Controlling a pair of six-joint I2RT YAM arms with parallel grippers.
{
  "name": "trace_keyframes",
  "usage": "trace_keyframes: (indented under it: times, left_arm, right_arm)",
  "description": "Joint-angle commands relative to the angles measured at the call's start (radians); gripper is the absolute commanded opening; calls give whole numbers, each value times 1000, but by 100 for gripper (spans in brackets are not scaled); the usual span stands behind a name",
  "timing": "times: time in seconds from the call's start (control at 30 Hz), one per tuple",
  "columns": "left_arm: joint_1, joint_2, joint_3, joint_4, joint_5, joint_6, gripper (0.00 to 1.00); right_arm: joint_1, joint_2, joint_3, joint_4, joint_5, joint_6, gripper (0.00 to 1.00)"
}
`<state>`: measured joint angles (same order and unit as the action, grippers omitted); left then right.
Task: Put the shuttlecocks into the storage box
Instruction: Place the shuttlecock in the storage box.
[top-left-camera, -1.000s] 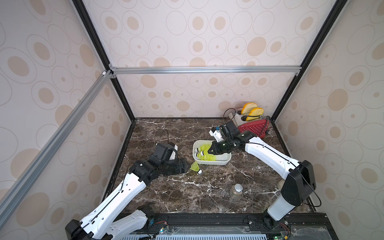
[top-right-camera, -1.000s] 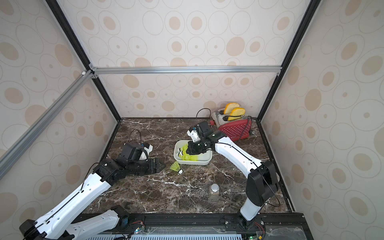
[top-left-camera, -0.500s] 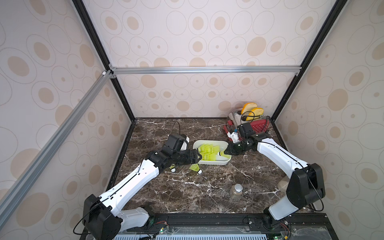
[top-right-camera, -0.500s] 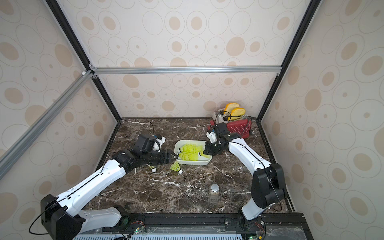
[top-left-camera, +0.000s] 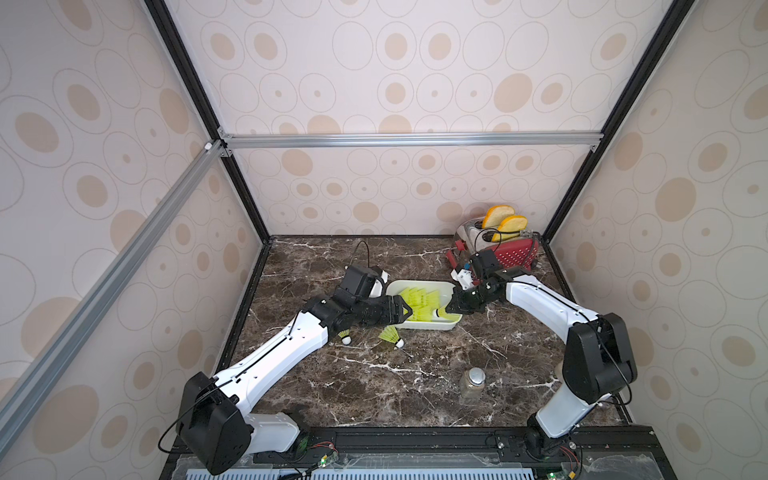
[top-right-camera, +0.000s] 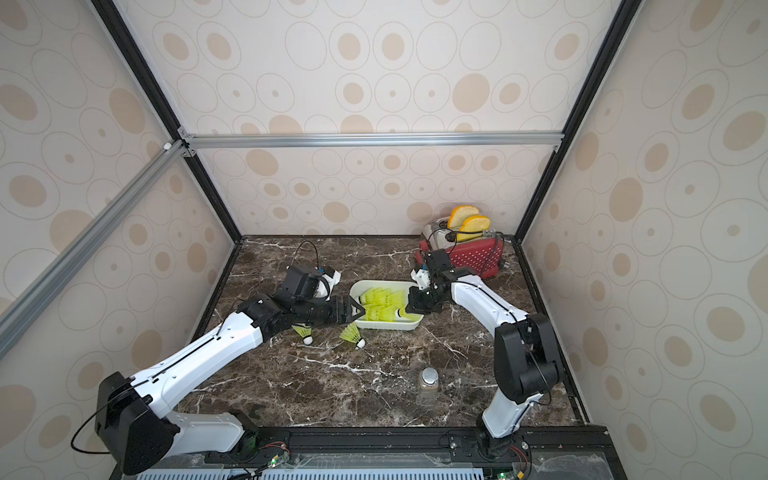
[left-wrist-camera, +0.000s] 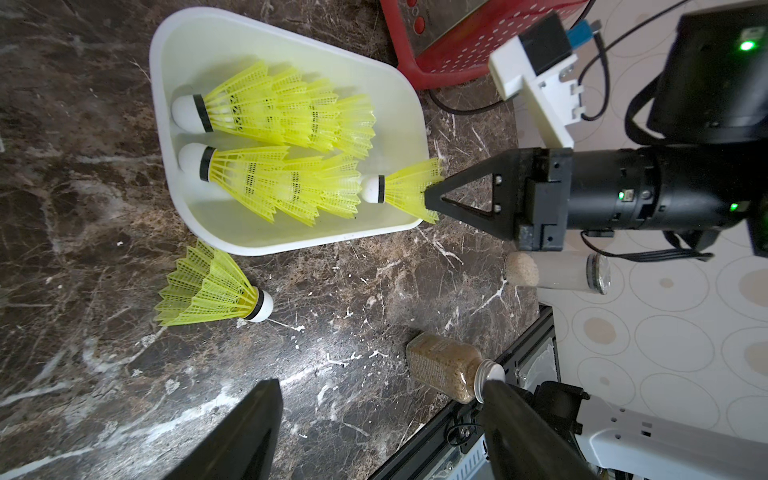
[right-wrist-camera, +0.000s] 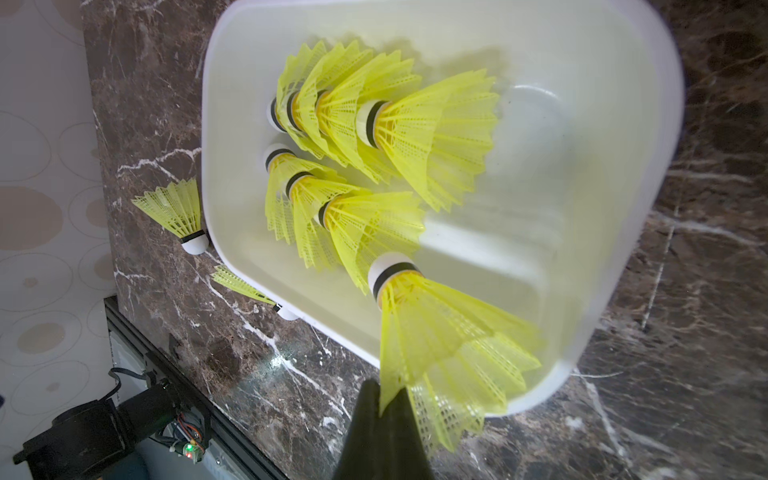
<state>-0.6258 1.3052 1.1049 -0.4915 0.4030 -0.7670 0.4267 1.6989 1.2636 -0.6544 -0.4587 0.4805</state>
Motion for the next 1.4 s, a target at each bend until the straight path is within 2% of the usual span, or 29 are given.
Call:
trace_keyframes:
  times: [0.0, 0.43, 0.77, 1.03, 1.37]
  left_arm:
    - [-8, -30, 18, 7, -1, -9, 78]
    - [-9, -20, -5, 17, 6, -7, 78]
    - [-24, 54, 10, 57, 12, -11, 78]
    - [-26, 146, 7, 134, 17, -43, 77]
    - [-26, 198, 7, 217, -21, -94, 78]
  right_arm:
    - [-4, 18, 28, 9, -30, -12, 0]
    - [-3, 78, -1, 165, -173, 75, 0]
    - [-11, 127, -27, 290, -261, 136, 0]
    - [-11, 161, -47, 330, -296, 153, 0]
    - [-11, 181, -61, 332, -311, 144, 0]
